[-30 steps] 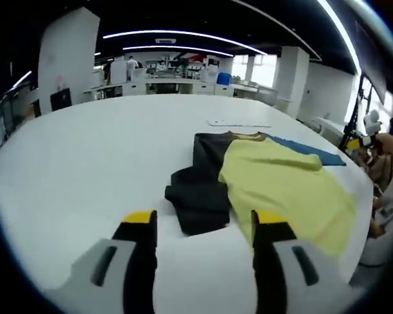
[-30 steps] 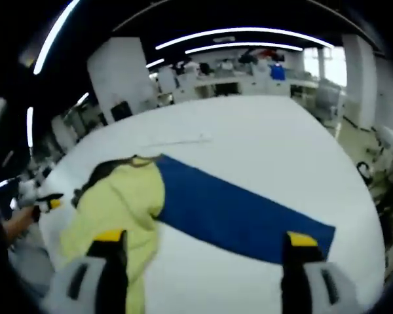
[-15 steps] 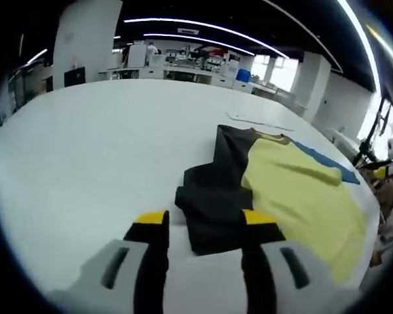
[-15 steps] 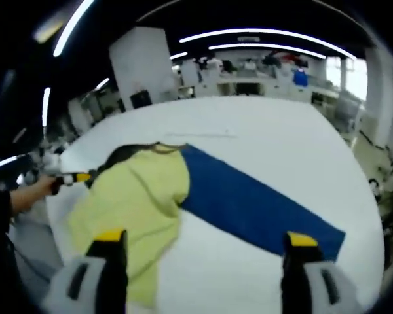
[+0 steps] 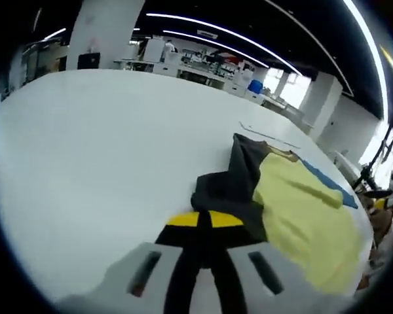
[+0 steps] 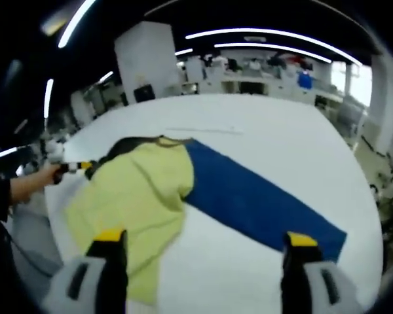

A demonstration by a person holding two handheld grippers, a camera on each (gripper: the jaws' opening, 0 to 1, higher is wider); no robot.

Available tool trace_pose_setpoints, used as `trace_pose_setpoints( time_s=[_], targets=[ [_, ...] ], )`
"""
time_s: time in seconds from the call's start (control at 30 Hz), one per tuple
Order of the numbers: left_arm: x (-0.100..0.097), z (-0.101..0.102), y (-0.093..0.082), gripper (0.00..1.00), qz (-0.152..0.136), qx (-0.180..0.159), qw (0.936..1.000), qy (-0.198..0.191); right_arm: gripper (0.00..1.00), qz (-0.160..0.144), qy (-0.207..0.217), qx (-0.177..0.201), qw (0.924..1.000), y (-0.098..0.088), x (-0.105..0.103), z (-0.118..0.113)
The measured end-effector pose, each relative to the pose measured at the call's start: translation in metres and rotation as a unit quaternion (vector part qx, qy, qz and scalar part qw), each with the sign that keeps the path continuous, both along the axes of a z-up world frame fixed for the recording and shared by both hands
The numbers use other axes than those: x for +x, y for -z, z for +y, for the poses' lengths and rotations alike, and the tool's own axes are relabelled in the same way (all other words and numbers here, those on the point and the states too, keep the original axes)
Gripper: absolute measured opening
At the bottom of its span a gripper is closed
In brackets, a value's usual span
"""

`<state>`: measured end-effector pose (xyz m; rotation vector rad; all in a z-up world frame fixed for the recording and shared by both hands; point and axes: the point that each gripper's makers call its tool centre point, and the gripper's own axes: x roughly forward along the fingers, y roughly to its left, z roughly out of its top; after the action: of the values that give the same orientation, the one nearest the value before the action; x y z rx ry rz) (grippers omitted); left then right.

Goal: Fold the garment on the visible template until the final outline fits inside the template.

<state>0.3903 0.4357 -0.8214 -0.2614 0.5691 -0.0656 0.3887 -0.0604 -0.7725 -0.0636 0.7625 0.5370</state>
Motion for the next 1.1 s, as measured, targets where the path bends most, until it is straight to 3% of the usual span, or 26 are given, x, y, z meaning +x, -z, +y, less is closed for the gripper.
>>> trace_pose_setpoints(
  time_s=[0.07, 0.33, 0.43, 0.6, 0.87, 0.97, 1.1],
  targets=[
    [-0.004, 0.001, -0.016, 0.0, -0.021, 0.014, 0.9997, 0.008, 0.99, 0.0, -0.002, 0.001, 1.0, 0.0, -0.002, 0.003],
    [-0.013, 0.015, -0.054, 0.0, -0.056, 0.052, 0.9969, 0.022, 0.99, 0.003, -0.01, 0.004, 0.9999, 0.002, -0.005, 0.008],
    [-0.019, 0.03, -0.065, 0.0, -0.062, 0.093, 0.9933, 0.027, 0.99, 0.003, -0.011, 0.003, 0.9999, 0.002, -0.005, 0.009],
    [-0.026, 0.055, -0.083, 0.0, -0.078, 0.121, 0.9896, 0.01, 0.99, 0.004, -0.015, -0.003, 0.9999, 0.002, -0.011, 0.013],
    [-0.026, 0.095, -0.08, 0.0, -0.07, 0.135, 0.9883, -0.016, 0.99, 0.006, -0.022, -0.005, 0.9997, 0.004, -0.011, 0.014],
    [-0.029, 0.114, -0.073, 0.0, -0.063, 0.144, 0.9866, -0.042, 0.99, 0.005, -0.023, -0.006, 0.9997, 0.005, -0.012, 0.014],
    [-0.036, 0.127, -0.066, 0.0, -0.055, 0.13, 0.9879, -0.062, 0.99, 0.006, -0.026, -0.007, 0.9996, 0.007, -0.016, 0.016]
  ],
)
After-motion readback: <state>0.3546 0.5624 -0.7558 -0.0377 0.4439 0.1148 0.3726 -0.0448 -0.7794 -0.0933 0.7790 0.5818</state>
